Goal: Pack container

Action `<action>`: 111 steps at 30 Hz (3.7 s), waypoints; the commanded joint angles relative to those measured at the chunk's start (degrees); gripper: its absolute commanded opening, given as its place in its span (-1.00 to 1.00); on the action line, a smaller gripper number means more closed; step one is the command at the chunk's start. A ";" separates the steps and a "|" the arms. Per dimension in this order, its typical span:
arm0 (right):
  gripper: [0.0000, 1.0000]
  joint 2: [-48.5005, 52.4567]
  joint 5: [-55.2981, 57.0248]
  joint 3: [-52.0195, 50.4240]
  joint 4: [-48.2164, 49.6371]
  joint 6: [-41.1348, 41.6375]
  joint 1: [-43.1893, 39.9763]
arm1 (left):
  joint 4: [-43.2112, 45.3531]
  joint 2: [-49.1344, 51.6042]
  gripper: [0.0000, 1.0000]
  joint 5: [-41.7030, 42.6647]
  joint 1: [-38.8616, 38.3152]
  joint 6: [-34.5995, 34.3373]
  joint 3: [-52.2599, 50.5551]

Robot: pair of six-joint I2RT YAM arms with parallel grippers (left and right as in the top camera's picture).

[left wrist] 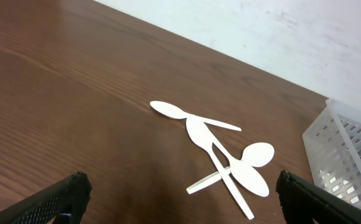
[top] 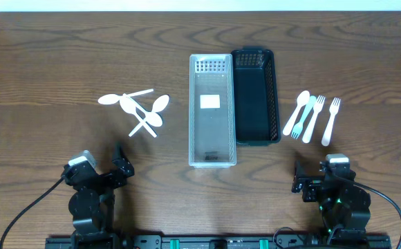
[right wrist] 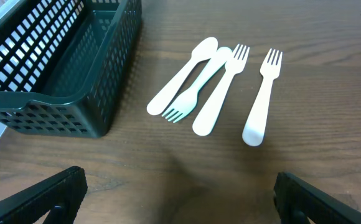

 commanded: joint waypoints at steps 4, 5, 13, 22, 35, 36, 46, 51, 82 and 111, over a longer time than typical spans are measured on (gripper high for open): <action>0.98 -0.44 0.79 -0.50 -0.02 0.76 0.42 | -2.01 0.07 0.96 0.59 0.20 -0.70 -0.79; 0.98 -0.44 0.79 -0.50 -0.02 0.76 0.42 | -2.01 0.07 0.96 0.59 0.20 -0.70 -0.79; 0.99 -0.44 0.79 -0.50 -0.02 0.76 0.42 | -2.01 0.07 0.96 0.59 0.20 -0.70 -0.79; 0.98 -0.44 0.79 -0.50 -0.02 0.76 0.42 | -2.01 0.07 0.96 0.57 0.20 -0.70 -0.79; 0.99 -0.44 0.79 -0.50 -0.02 0.76 0.42 | -2.01 0.07 0.96 0.59 0.20 -0.70 -0.79; 0.99 -0.44 0.79 -0.50 -0.02 0.76 0.42 | -2.01 0.07 0.96 0.59 0.20 -0.70 -0.79; 0.99 -0.44 -4.44 -0.35 0.48 18.36 0.44 | -1.99 0.07 0.96 0.61 0.20 -0.74 -0.79; 0.99 -0.44 -9.40 -0.17 0.52 35.04 0.44 | -1.62 0.07 0.96 0.66 0.20 -0.85 -0.79; 0.99 90.55 2.08 67.60 -16.33 9.31 -10.99 | -19.58 68.11 0.97 6.08 0.26 12.94 46.34; -0.31 115.12 4.61 67.10 -10.14 9.38 -13.20 | -19.28 74.27 0.96 6.10 0.24 12.94 46.23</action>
